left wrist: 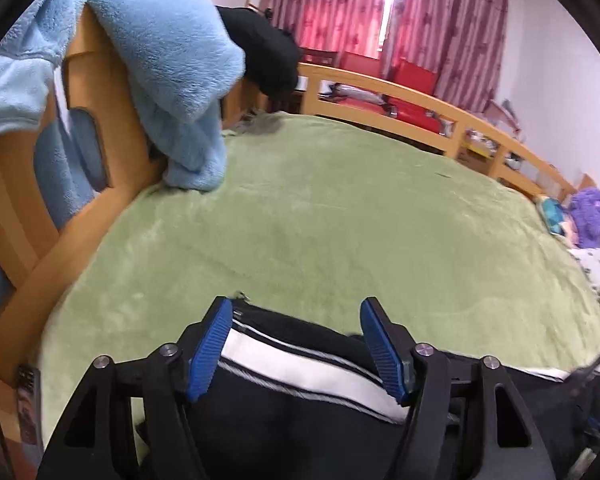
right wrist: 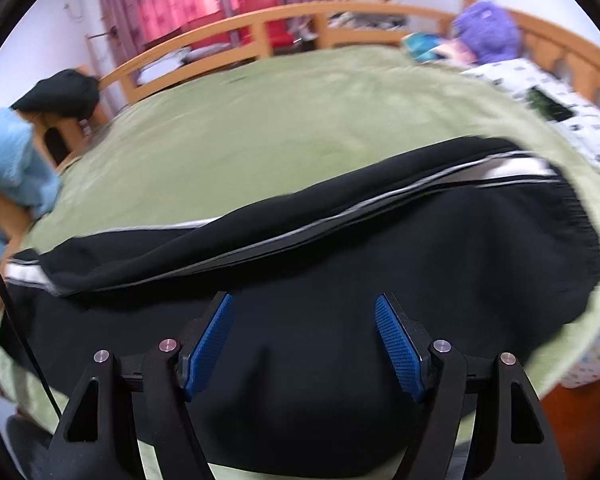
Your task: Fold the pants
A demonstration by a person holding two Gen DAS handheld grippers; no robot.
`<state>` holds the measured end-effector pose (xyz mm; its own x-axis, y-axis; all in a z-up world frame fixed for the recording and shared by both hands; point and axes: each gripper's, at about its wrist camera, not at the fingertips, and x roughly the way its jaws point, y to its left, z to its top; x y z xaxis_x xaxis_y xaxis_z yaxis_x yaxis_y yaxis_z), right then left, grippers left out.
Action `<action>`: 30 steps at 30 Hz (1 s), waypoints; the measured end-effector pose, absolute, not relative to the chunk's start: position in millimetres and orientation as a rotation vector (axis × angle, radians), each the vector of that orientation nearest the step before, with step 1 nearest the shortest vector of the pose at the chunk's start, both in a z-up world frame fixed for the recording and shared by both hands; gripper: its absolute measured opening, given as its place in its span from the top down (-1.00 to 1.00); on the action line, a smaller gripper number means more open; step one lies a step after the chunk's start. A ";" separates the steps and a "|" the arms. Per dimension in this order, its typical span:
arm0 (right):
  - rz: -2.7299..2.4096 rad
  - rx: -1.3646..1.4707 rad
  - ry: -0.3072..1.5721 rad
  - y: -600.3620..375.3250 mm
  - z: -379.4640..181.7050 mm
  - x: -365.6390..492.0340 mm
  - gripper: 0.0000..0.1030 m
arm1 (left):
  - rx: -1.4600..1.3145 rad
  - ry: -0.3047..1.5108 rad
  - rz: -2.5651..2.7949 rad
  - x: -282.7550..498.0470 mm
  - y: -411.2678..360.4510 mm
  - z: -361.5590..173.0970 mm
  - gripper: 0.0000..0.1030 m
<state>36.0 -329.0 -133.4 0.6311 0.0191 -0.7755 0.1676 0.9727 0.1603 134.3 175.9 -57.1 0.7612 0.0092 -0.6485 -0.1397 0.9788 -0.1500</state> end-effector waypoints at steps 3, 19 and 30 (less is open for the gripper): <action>-0.049 0.208 0.907 -310.4 -143.3 50.3 -0.41 | -0.202 0.734 0.017 123.4 165.5 -63.1 -0.32; -0.119 0.283 0.920 -338.7 -176.5 127.2 -0.40 | -0.299 1.014 -0.101 166.4 103.9 -167.3 -0.33; -0.046 0.499 0.911 -376.6 -161.5 109.3 -0.33 | -0.140 0.941 -0.212 208.0 61.0 -118.4 -0.33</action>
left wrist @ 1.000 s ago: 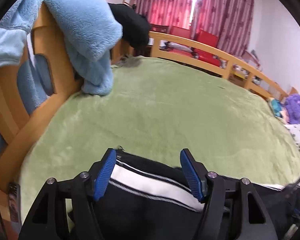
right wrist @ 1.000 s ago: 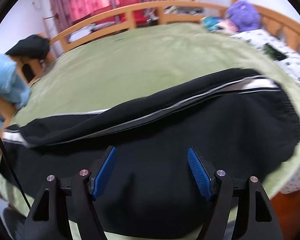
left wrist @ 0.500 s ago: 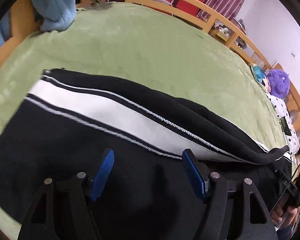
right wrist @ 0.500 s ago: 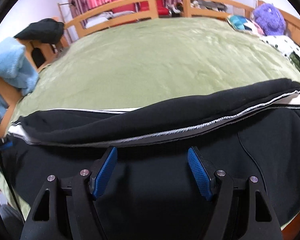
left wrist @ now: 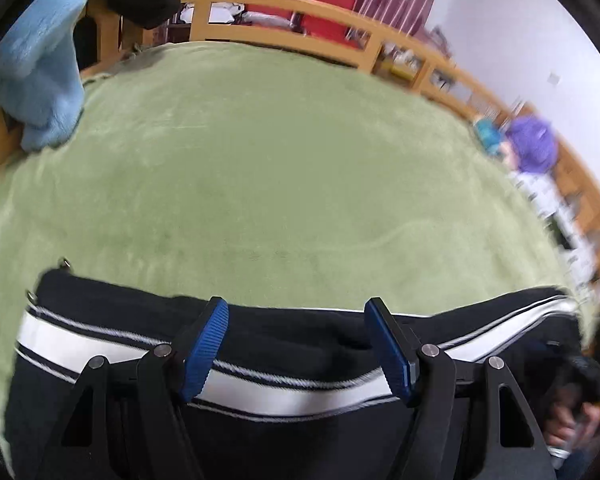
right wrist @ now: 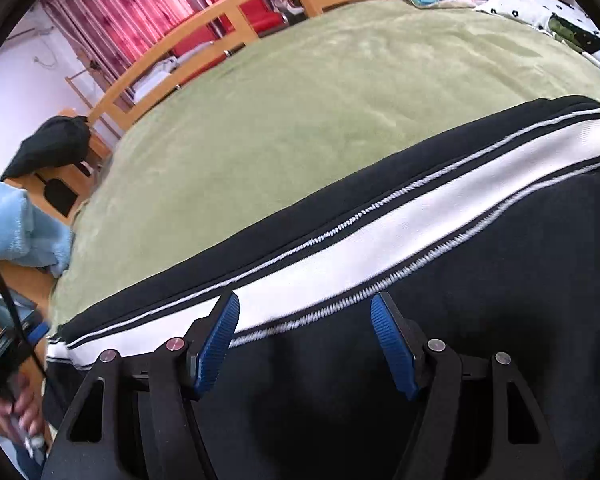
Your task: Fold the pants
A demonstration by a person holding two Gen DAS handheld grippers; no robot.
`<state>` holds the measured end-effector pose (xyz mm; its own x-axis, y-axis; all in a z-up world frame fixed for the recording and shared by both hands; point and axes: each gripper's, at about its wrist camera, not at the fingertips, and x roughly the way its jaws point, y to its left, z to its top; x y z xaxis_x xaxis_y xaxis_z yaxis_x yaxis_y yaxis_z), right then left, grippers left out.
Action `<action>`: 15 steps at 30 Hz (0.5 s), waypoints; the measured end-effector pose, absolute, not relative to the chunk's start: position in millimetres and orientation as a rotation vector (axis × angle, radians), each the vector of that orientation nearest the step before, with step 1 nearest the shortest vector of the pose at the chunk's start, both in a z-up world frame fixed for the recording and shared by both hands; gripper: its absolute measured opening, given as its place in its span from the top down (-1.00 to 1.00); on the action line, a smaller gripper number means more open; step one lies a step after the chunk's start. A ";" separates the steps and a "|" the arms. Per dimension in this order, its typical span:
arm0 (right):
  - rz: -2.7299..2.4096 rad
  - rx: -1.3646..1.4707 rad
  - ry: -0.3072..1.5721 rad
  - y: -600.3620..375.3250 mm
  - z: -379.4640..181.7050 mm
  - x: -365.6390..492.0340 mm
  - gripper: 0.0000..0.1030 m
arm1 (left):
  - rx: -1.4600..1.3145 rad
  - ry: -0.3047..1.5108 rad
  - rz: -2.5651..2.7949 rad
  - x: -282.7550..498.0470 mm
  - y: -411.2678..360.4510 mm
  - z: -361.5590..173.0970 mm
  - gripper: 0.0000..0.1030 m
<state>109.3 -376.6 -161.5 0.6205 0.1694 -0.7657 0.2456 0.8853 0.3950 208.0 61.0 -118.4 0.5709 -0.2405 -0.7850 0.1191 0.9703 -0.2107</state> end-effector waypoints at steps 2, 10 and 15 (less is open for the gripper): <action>-0.044 0.458 0.911 -378.5 -154.0 96.0 -0.33 | -0.149 0.932 -0.201 204.9 65.4 -119.8 -0.33; -0.197 0.322 0.881 -418.4 -137.9 22.3 -0.33 | -0.294 0.939 -0.101 135.3 135.0 -133.2 -0.33; -0.340 0.384 0.792 -462.6 -121.0 -22.3 -0.33 | -0.331 0.893 -0.016 68.0 167.9 -136.1 -0.33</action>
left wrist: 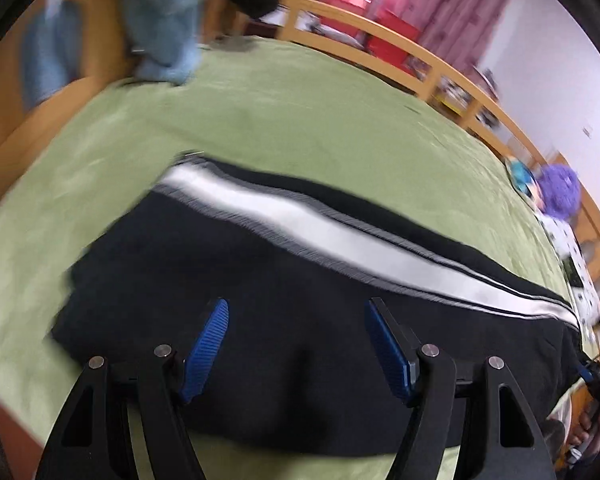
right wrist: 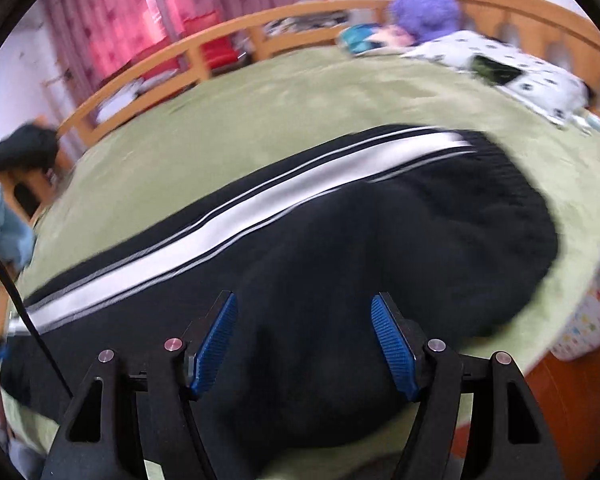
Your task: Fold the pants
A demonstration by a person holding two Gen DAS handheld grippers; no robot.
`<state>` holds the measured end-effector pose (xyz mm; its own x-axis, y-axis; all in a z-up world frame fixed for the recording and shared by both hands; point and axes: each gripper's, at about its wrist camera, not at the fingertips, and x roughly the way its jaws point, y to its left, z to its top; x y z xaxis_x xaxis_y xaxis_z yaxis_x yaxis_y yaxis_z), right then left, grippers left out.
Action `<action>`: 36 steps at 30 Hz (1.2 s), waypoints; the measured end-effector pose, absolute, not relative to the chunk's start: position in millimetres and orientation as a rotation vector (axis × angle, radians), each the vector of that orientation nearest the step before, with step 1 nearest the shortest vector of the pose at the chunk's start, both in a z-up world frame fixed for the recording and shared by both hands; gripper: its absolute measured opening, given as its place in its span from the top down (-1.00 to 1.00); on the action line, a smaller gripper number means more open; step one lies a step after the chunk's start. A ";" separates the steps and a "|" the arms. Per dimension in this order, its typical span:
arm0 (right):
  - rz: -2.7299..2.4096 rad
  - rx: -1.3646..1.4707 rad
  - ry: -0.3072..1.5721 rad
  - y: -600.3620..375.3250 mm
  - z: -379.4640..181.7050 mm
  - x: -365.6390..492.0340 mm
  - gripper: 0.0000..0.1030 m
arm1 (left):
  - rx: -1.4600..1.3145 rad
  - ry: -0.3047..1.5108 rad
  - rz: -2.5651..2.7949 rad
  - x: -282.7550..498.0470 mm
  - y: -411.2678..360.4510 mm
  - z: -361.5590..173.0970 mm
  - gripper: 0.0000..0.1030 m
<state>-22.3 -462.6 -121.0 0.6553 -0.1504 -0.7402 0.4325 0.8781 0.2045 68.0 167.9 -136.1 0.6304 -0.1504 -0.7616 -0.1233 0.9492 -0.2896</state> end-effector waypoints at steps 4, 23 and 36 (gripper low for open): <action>-0.434 0.489 0.753 -500.1 -117.1 -44.4 -0.33 | -0.429 0.870 0.112 33.7 209.4 -144.2 -0.33; -0.349 0.508 0.777 -435.9 -104.1 -17.3 -0.37 | -0.443 0.888 0.212 100.5 284.7 -154.7 -0.29; -0.319 0.464 0.856 -399.4 -120.3 8.4 -0.37 | -0.490 0.842 0.162 97.3 292.9 -170.7 0.77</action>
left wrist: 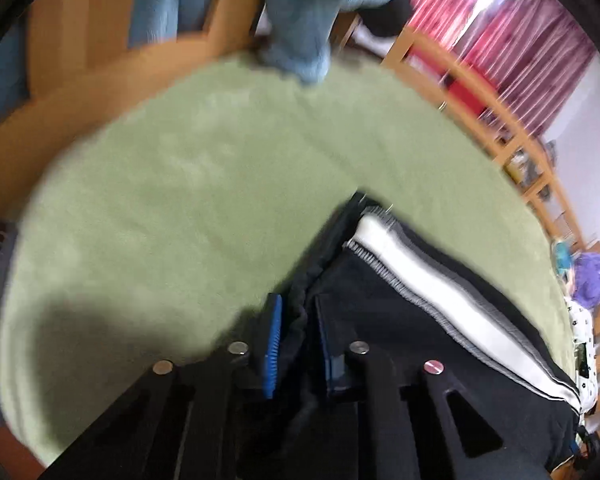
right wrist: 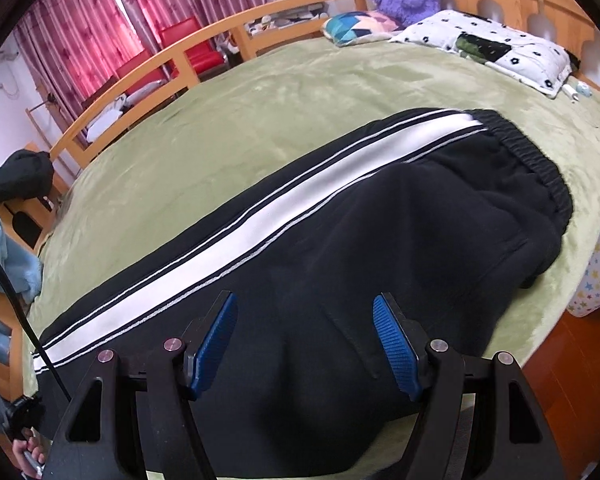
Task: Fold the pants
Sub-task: 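Grasp the pant hem with the left tool and lift it toward the waistband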
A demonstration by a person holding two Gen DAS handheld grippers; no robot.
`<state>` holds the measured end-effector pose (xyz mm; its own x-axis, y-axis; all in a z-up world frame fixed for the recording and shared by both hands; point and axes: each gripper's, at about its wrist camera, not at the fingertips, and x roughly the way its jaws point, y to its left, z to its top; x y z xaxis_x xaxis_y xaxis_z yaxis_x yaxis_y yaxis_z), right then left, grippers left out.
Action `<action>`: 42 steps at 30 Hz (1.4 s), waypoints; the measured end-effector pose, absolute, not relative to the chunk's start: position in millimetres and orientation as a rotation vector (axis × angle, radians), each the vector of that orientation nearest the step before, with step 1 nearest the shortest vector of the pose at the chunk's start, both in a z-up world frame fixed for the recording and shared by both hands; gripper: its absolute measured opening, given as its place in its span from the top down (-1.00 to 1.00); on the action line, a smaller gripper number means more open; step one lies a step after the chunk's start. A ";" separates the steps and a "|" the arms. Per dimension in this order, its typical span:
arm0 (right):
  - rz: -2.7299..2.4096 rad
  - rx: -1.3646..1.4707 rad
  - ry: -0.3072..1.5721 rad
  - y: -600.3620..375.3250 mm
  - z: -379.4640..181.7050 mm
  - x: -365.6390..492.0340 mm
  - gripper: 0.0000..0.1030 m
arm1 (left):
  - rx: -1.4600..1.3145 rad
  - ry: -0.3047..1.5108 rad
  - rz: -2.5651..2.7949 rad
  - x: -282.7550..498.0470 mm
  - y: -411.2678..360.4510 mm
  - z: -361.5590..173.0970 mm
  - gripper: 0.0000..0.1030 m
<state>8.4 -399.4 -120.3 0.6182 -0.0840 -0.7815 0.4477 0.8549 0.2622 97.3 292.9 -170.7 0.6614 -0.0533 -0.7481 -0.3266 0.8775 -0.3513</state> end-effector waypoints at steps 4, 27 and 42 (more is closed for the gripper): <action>-0.303 0.443 0.856 -389.9 -120.2 12.3 -0.37 | -0.460 0.924 0.179 98.6 289.9 -184.1 0.76; -0.308 0.501 0.888 -393.6 -135.2 24.4 -0.37 | -0.336 0.938 0.065 198.1 247.9 -170.2 0.70; -0.345 0.467 0.902 -397.2 -140.1 24.5 -0.37 | -0.336 0.799 0.126 217.4 276.3 -144.3 0.97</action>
<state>24.5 -397.2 -140.1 0.5765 -0.0917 -0.8119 0.4738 0.8471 0.2407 217.4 276.3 -144.3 0.6934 -0.0155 -0.7204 -0.2361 0.9397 -0.2475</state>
